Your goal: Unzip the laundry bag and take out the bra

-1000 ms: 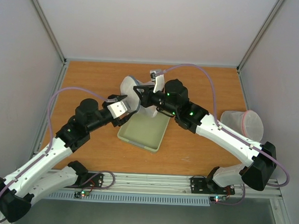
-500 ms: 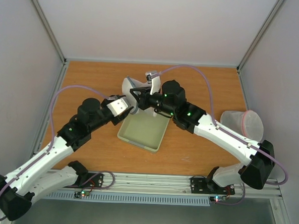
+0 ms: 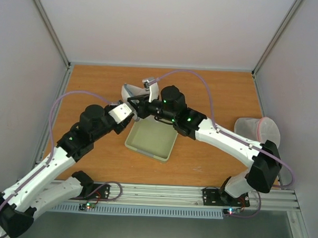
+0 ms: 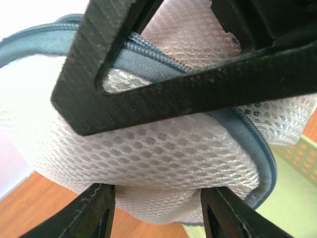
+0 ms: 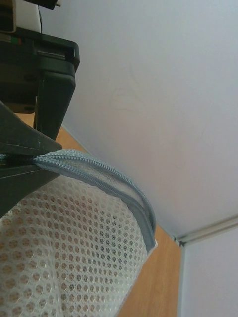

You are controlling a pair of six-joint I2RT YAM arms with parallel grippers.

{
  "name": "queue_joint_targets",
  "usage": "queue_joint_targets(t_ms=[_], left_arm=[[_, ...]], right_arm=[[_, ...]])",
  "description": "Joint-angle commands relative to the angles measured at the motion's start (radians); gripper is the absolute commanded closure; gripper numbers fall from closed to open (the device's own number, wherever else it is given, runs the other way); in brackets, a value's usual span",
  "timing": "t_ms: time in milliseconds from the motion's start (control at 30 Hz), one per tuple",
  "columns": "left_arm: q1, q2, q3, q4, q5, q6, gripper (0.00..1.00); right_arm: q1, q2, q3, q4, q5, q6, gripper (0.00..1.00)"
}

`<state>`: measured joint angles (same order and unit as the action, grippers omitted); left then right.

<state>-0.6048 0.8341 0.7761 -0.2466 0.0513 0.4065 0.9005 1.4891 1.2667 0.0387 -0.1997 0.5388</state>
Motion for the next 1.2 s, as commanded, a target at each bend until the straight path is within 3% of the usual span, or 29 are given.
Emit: queue_joint_targets(t_ms=[0, 267, 533, 800, 1033, 1100, 1167], left_arm=[[0.041, -0.085, 0.068, -0.047, -0.03, -0.046, 0.5], [0.204, -0.184, 0.02, -0.325, -0.177, -0.273, 0.43], [0.262, -0.219, -0.031, -0.384, -0.171, -0.445, 0.39], [0.263, -0.2, -0.08, -0.348, -0.074, -0.485, 0.38], [0.261, -0.185, -0.129, -0.257, 0.108, -0.515, 0.38], [0.26, -0.178, -0.143, -0.213, 0.158, -0.496, 0.34], [0.258, -0.162, -0.155, -0.174, 0.228, -0.468, 0.29]], right_arm=[[0.028, 0.064, 0.055, 0.15, -0.101, 0.009, 0.99], [0.031, 0.31, 0.18, 0.307, -0.228, 0.099, 0.99], [0.031, 0.506, 0.221, 0.187, -0.213, 0.107, 0.99], [0.023, 0.4, 0.102, 0.01, -0.065, -0.029, 0.99], [-0.081, 0.239, -0.079, -0.022, -0.007, -0.049, 0.99], [-0.091, 0.227, -0.091, -0.026, -0.01, -0.058, 0.99], [-0.091, 0.245, -0.079, 0.014, -0.126, -0.056, 0.99]])
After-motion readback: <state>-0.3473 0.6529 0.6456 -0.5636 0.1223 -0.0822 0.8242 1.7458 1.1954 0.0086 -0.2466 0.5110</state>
